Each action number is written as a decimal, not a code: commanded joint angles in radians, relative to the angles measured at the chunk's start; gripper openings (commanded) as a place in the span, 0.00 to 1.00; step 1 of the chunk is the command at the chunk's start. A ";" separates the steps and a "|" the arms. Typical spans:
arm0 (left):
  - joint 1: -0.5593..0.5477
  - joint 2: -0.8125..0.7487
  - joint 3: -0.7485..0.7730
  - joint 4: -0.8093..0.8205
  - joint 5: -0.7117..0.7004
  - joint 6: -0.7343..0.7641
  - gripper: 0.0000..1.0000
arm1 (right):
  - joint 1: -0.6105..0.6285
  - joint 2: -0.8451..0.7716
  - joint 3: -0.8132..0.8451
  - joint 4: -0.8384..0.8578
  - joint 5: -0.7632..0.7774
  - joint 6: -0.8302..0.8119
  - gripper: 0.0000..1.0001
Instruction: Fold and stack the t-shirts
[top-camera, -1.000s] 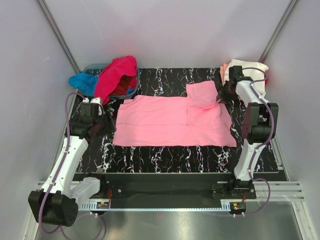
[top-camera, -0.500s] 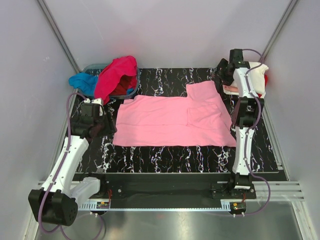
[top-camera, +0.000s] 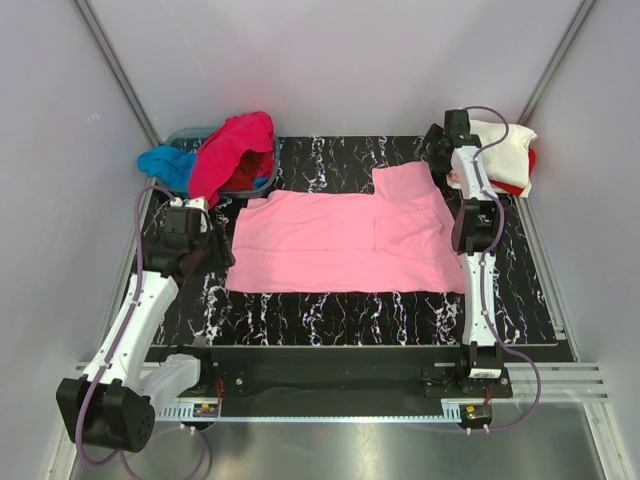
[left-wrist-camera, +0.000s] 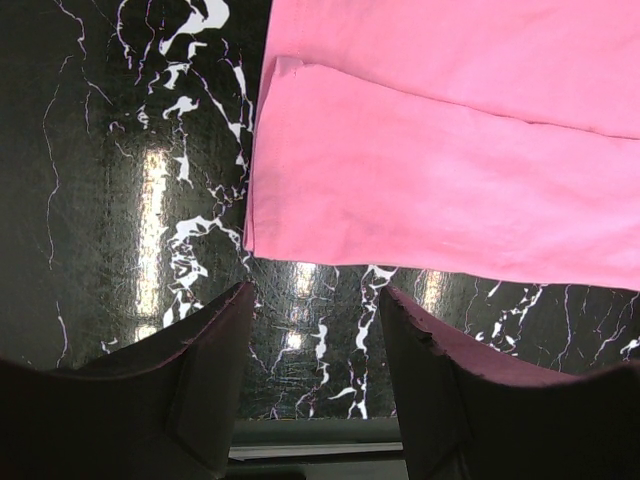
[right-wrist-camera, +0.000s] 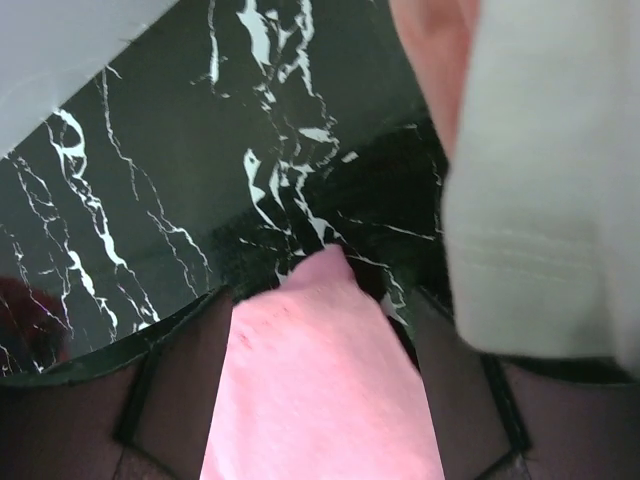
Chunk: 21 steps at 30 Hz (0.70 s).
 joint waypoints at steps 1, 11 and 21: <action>-0.005 -0.010 -0.002 0.038 0.020 0.008 0.58 | 0.009 0.038 0.015 0.065 0.037 -0.009 0.78; -0.005 -0.004 -0.002 0.038 0.017 0.006 0.58 | 0.046 0.015 -0.054 0.120 0.004 -0.026 0.03; -0.005 -0.012 -0.003 0.035 0.003 0.003 0.58 | 0.089 -0.294 -0.227 0.186 -0.046 -0.156 0.00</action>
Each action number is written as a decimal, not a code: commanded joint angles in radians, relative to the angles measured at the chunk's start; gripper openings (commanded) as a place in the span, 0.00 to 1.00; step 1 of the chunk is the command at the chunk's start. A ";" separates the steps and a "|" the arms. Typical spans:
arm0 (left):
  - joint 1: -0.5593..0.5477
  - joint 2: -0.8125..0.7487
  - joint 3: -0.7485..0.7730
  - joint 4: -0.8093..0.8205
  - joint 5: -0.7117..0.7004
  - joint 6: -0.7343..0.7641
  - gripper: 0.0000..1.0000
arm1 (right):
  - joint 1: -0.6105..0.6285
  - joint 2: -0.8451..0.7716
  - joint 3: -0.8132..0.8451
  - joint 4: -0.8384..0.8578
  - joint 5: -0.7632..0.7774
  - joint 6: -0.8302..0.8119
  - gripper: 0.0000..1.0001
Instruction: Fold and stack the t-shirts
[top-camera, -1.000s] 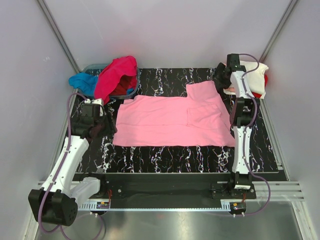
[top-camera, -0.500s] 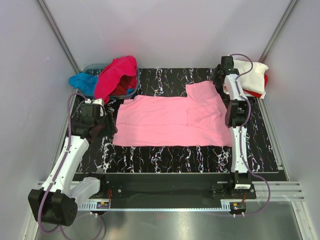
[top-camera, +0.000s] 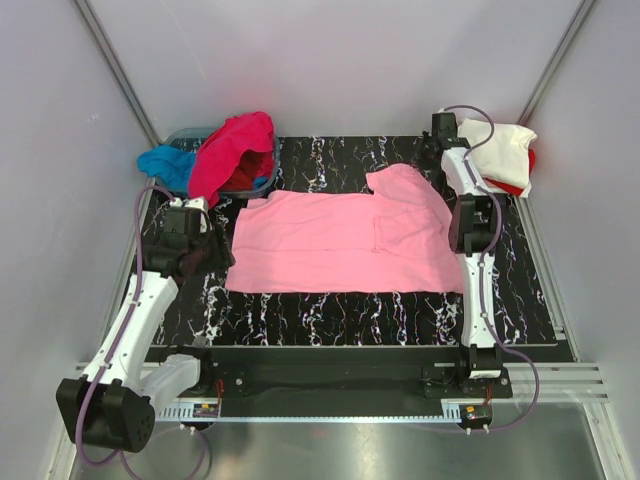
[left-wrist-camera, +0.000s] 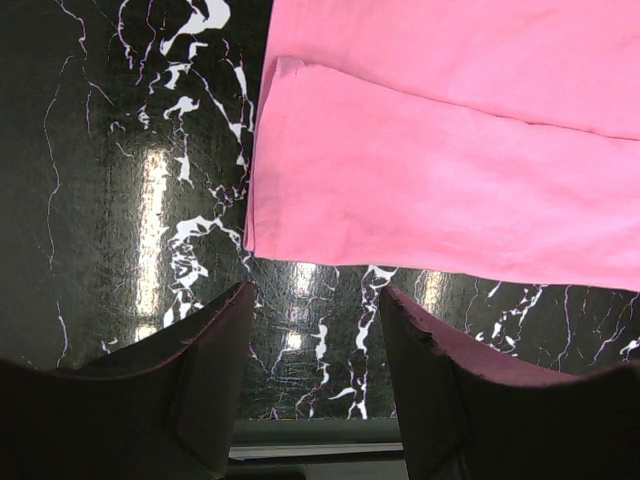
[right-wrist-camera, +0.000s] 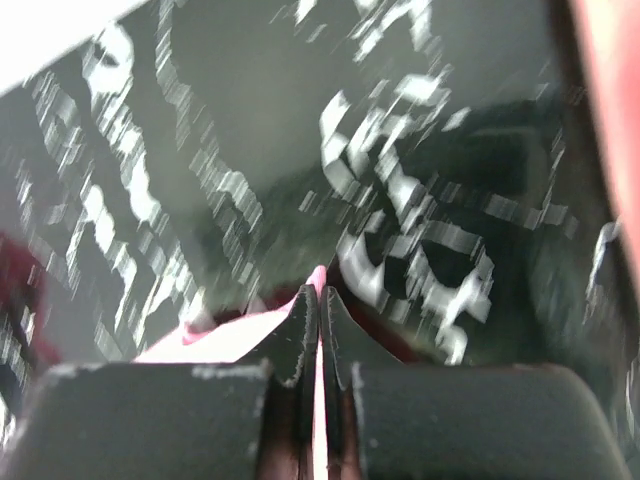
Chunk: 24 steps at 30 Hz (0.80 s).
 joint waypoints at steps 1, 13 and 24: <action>-0.004 -0.015 -0.003 0.035 0.002 0.002 0.58 | 0.040 -0.264 -0.090 0.049 -0.044 -0.105 0.00; -0.004 -0.013 -0.005 0.032 -0.023 -0.004 0.58 | 0.086 -0.983 -0.881 0.222 -0.219 -0.202 0.00; 0.000 0.138 0.044 0.154 -0.009 -0.099 0.58 | 0.087 -1.689 -1.515 0.187 -0.085 -0.103 0.00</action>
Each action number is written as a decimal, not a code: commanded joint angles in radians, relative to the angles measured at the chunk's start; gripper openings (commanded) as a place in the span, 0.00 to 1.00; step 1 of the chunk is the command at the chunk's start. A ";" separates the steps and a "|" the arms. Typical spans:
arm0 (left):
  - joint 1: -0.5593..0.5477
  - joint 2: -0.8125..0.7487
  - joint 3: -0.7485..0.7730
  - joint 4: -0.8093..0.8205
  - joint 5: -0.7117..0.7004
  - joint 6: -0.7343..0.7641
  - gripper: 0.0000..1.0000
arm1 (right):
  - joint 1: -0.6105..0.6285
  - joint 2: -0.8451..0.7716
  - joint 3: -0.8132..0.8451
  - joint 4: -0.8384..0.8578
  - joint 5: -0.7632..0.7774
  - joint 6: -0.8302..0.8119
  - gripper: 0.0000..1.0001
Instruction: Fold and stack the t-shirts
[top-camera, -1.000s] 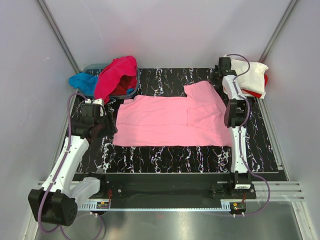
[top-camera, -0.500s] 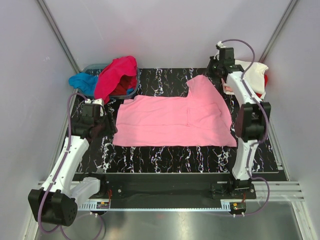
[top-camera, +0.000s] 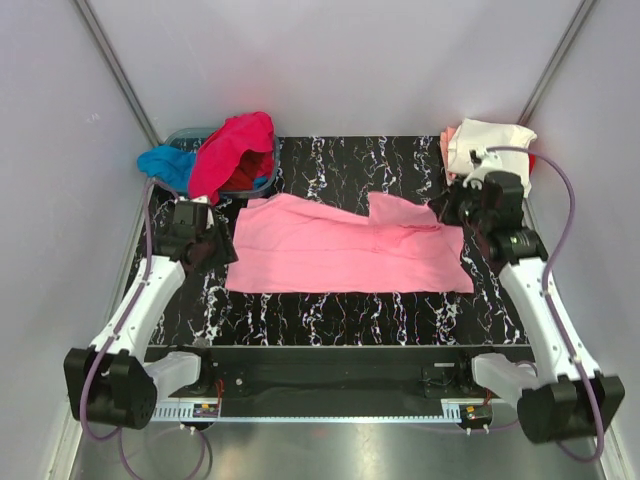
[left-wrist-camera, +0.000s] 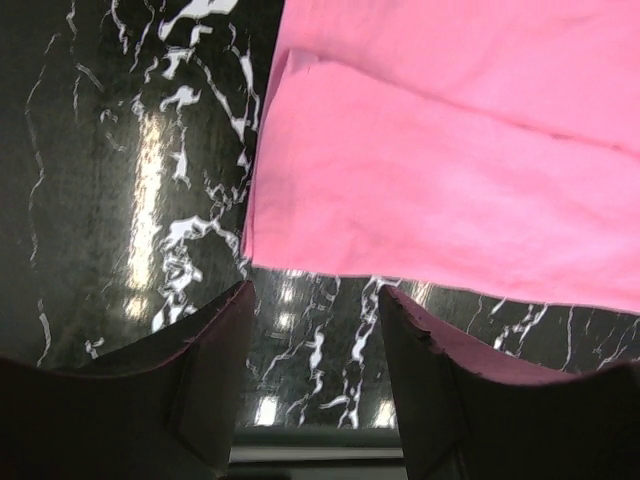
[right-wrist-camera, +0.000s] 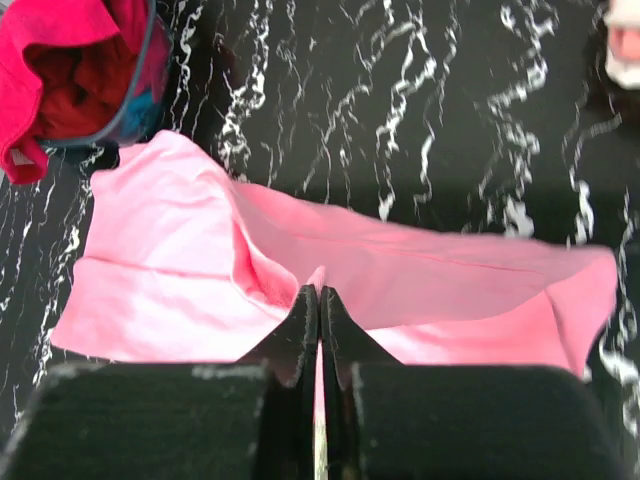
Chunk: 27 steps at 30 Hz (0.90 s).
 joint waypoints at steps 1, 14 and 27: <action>-0.001 0.098 0.037 0.165 0.010 -0.071 0.57 | 0.004 -0.106 -0.103 -0.009 0.061 0.058 0.00; -0.110 0.204 -0.210 0.350 0.018 -0.246 0.55 | 0.004 -0.141 -0.129 -0.224 0.423 0.254 0.00; -0.344 0.055 -0.339 0.158 -0.097 -0.459 0.56 | -0.091 -0.212 -0.144 -0.338 0.577 0.384 0.00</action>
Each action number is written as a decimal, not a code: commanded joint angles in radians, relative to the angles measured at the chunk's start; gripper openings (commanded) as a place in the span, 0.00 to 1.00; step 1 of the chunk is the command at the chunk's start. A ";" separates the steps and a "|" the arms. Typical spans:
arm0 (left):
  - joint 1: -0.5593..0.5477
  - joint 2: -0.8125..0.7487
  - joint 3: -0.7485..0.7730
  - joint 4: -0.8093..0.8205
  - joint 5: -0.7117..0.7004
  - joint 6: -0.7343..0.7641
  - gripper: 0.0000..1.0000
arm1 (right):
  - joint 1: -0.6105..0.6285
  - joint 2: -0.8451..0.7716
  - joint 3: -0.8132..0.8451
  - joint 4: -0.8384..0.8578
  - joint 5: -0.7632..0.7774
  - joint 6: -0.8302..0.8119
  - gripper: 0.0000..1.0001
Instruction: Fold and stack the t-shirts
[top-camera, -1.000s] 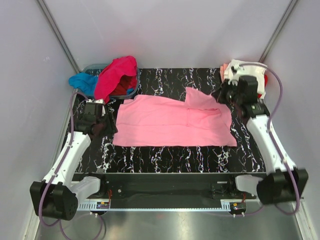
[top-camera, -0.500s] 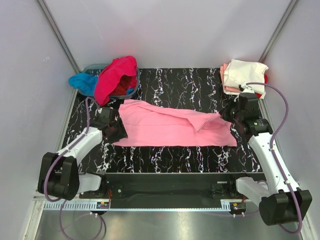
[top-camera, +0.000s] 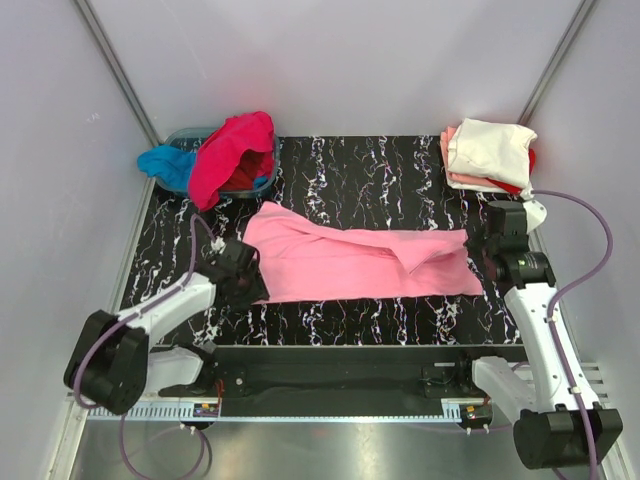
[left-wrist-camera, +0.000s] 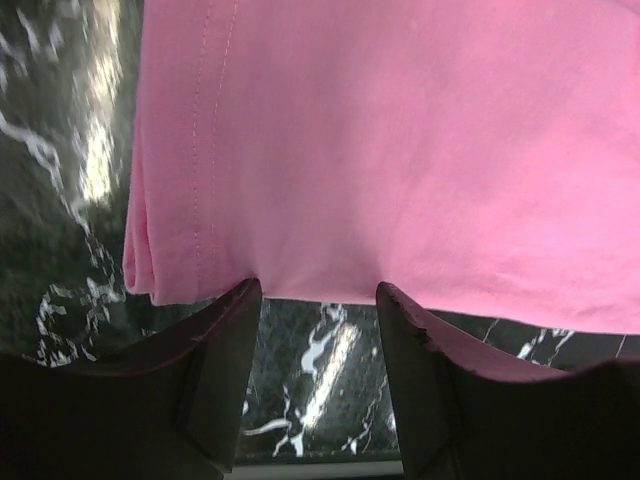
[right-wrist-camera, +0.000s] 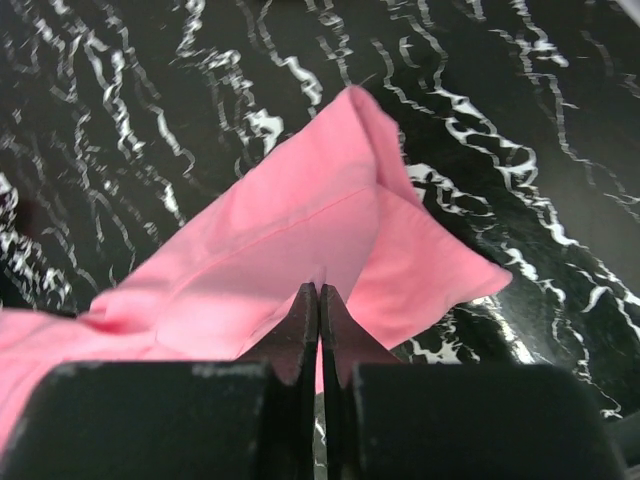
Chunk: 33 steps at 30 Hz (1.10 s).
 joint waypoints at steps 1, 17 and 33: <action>-0.067 -0.111 -0.048 -0.111 -0.044 -0.121 0.56 | -0.056 -0.005 0.013 -0.035 0.052 0.034 0.00; -0.014 0.049 0.503 -0.047 -0.175 0.285 0.68 | -0.085 -0.014 -0.031 0.061 -0.106 -0.014 0.00; 0.057 0.955 1.250 -0.101 -0.222 0.406 0.66 | -0.085 -0.084 -0.126 0.150 -0.328 -0.020 0.00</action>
